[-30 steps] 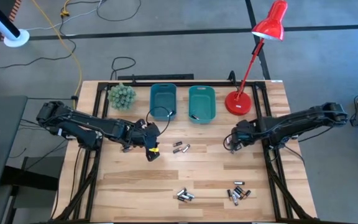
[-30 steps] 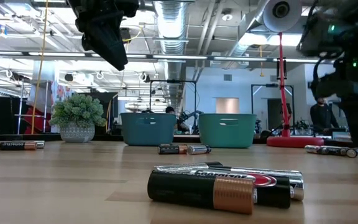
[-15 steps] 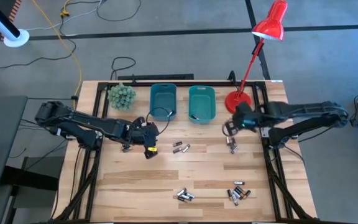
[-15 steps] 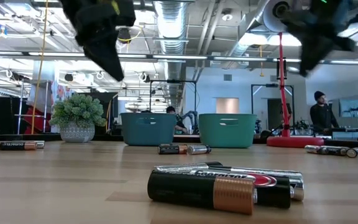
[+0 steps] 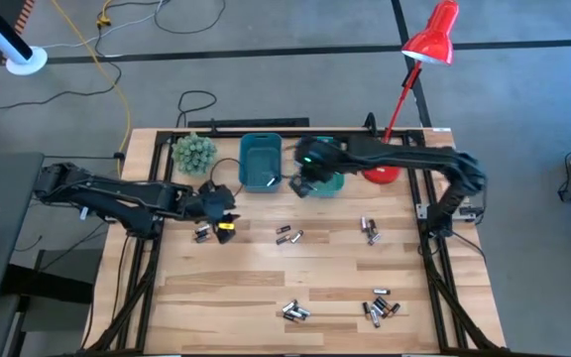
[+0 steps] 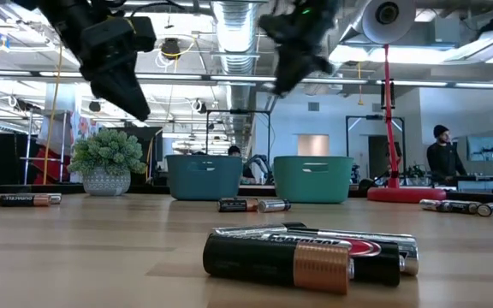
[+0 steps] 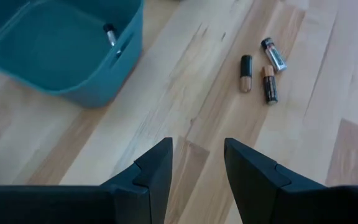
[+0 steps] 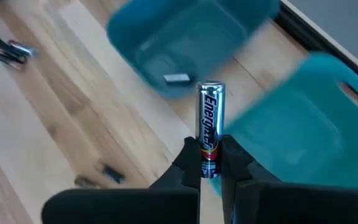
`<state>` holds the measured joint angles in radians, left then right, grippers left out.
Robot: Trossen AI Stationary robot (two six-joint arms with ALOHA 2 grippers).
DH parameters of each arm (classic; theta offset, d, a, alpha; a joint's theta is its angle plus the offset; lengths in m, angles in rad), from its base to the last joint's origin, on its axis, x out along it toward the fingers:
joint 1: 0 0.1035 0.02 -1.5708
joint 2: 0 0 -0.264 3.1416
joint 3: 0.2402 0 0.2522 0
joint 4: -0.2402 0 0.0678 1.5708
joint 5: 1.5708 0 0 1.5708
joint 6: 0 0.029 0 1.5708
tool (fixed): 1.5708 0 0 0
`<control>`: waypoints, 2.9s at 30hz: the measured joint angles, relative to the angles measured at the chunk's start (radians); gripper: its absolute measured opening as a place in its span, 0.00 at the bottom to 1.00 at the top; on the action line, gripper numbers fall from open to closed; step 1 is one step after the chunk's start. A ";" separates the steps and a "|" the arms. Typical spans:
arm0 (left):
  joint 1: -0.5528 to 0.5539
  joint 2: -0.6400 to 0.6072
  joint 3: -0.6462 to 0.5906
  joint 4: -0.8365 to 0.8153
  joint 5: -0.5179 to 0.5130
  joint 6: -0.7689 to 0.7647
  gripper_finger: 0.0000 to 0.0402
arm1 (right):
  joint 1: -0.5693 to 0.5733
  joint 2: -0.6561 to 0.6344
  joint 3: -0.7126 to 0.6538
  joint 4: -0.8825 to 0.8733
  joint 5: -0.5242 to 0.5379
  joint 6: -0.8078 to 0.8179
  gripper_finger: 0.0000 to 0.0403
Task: Sort batteries
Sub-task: Put the silver battery into the blue bin
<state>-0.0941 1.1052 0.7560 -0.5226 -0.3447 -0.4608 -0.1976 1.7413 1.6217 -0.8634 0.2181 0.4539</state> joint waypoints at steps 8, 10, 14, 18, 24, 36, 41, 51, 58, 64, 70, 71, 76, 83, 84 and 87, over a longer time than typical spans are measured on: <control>0.001 -0.051 -0.024 -0.032 0.000 -0.027 0.35 | -0.079 0.292 0.232 0.069 -0.134 -0.099 0.06; 0.005 -0.052 -0.024 -0.037 0.000 -0.028 0.35 | -0.087 0.359 0.288 0.080 -0.167 -0.114 0.06; 0.024 -0.053 -0.024 -0.054 0.000 -0.030 0.35 | -0.095 0.477 0.379 0.059 -0.197 -0.126 0.06; 0.040 -0.053 -0.024 -0.074 0.000 -0.028 0.35 | -0.106 0.558 0.451 0.015 -0.220 -0.126 0.06; 0.055 -0.053 -0.024 -0.099 0.000 -0.011 0.35 | -0.120 0.621 0.496 -0.013 -0.222 -0.124 0.07; 0.096 -0.053 -0.024 -0.101 -0.001 0.051 0.35 | -0.132 0.652 0.502 -0.048 -0.222 -0.106 0.19; 0.112 -0.053 -0.024 -0.100 -0.001 0.054 0.35 | -0.132 0.653 0.502 -0.045 -0.222 -0.106 0.25; 0.143 -0.053 -0.024 -0.100 -0.001 0.054 0.35 | -0.140 0.562 0.501 -0.066 -0.222 -0.111 0.29; 0.161 -0.053 -0.024 -0.100 -0.001 0.054 0.35 | -0.134 0.380 0.501 -0.130 -0.201 -0.147 0.29; 0.162 -0.053 -0.024 -0.101 -0.001 0.089 0.35 | -0.086 0.170 0.304 -0.155 -0.057 -0.151 0.29; 0.162 -0.053 -0.024 -0.121 -0.001 0.118 0.35 | -0.037 -0.129 -0.130 -0.033 -0.032 0.031 0.29; 0.161 -0.053 -0.024 -0.141 -0.001 0.115 0.35 | -0.025 -0.182 -0.197 -0.018 -0.028 0.070 0.29; 0.161 -0.052 -0.024 -0.294 0.033 0.043 0.35 | 0.056 -0.425 -0.468 -0.009 0.062 0.290 0.29; 0.161 -0.023 -0.023 -0.369 0.086 -0.022 0.35 | 0.182 -0.658 -0.688 -0.008 0.140 0.556 0.29; 0.161 -0.011 -0.023 -0.370 0.115 -0.018 0.35 | 0.198 -0.678 -0.710 -0.005 0.148 0.583 0.29; 0.161 0.035 -0.023 -0.370 0.168 -0.020 0.35 | 0.239 -0.707 -0.755 -0.006 0.150 0.650 0.29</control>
<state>0.0666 1.1400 0.7330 -0.8921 -0.1771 -0.4804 0.0416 1.0339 0.8669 -0.8692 0.3681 1.1037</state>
